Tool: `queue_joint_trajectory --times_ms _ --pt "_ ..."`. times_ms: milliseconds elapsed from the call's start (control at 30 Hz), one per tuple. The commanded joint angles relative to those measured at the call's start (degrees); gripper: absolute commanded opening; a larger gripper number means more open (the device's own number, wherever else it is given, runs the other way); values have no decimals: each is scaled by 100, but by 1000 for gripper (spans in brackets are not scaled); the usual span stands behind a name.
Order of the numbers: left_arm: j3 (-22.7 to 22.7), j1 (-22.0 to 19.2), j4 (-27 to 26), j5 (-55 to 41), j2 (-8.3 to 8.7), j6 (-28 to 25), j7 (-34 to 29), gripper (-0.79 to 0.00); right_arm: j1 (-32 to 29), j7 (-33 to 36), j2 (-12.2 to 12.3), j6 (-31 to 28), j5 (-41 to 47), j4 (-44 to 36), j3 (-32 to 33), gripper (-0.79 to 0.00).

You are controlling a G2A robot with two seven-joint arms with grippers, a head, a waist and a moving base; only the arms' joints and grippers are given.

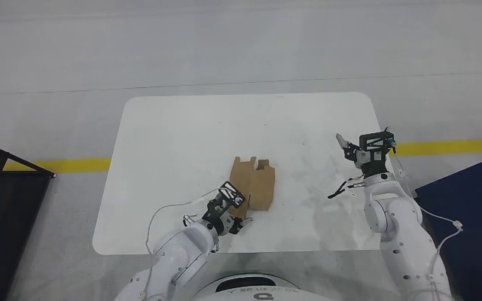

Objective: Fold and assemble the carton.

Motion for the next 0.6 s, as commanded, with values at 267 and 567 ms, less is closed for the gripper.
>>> queue_joint_trajectory --times_ms 267,567 --pt "-254 -86 -38 600 0 530 -97 0 0 0 0 0 0 0 0 0" --pt "-476 2 -191 629 7 523 95 0 0 0 0 0 0 0 0 0"
